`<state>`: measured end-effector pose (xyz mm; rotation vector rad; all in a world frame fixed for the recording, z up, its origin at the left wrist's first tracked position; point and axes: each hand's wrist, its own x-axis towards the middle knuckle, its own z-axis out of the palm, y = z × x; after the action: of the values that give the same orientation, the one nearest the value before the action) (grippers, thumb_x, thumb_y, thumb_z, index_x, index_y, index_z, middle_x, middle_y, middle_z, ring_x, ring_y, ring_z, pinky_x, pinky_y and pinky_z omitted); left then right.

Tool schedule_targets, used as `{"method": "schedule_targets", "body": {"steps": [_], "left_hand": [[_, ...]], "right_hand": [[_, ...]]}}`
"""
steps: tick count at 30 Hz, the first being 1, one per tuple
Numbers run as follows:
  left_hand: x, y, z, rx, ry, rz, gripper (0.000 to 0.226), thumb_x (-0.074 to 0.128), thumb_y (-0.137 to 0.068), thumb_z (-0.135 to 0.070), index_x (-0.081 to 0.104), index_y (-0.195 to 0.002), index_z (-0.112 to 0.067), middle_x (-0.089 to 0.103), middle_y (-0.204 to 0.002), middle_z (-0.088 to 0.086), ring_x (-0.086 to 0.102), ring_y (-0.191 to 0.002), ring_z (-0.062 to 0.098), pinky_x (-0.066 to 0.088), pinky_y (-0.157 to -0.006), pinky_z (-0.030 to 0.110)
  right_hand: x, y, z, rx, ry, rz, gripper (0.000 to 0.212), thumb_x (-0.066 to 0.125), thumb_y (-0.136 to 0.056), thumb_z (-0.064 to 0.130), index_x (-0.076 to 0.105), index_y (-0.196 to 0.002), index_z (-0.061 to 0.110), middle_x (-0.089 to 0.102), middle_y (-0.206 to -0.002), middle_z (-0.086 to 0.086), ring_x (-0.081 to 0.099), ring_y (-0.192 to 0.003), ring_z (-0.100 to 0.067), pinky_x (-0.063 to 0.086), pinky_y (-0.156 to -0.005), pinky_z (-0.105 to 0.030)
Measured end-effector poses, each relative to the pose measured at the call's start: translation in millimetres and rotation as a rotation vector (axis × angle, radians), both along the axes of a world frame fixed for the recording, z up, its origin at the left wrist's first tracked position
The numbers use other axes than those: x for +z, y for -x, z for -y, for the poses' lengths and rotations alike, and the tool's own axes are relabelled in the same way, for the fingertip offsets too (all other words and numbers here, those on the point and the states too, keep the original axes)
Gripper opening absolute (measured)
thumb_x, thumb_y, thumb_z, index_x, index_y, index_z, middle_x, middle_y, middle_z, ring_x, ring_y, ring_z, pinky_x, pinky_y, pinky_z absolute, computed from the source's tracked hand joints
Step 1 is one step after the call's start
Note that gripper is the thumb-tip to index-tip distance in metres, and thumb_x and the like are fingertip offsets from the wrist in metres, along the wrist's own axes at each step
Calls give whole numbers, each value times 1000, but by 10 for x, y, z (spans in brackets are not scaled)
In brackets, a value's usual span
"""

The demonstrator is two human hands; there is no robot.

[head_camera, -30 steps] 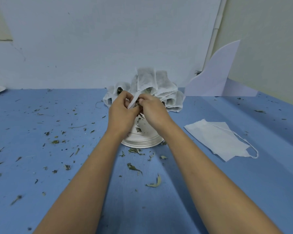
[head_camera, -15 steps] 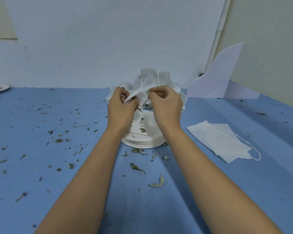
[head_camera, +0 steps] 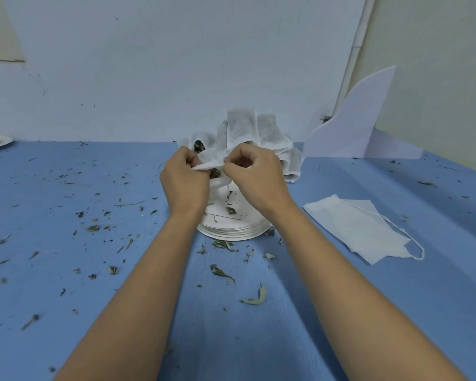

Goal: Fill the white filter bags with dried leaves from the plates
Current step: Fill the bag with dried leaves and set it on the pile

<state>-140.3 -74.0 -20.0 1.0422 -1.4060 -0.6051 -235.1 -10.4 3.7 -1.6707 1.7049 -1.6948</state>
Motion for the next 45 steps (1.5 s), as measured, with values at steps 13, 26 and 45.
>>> {"method": "schedule_targets", "body": {"steps": [13, 26, 45], "left_hand": [[-5, -63, 79, 87, -83, -22, 37, 57, -76, 3, 33, -58, -18, 37, -57, -5, 28, -52, 9, 25, -42, 19], [-62, -118, 168, -42, -299, -224, 33, 70, -83, -28, 42, -69, -19, 44, -67, -6, 40, -56, 9, 33, -48, 18], [6, -126, 139, -153, -358, -393, 20, 64, -82, -11, 47, -75, -16, 51, -74, 0, 50, -65, 14, 53, -78, 41]], "right_hand": [[-41, 82, 19, 238, -198, 236, 16, 59, -86, 8, 68, -76, 16, 65, -66, 5, 61, -60, -9, 54, -62, -25], [-86, 18, 4, -1, -674, -552, 26, 68, -77, 13, 67, -94, -6, 68, -103, -19, 61, -80, -25, 50, -66, -36], [-266, -77, 254, 68, -345, -548, 10, 62, -83, 6, 70, -80, 11, 67, -70, 4, 51, -63, 0, 38, -58, -8]]}}
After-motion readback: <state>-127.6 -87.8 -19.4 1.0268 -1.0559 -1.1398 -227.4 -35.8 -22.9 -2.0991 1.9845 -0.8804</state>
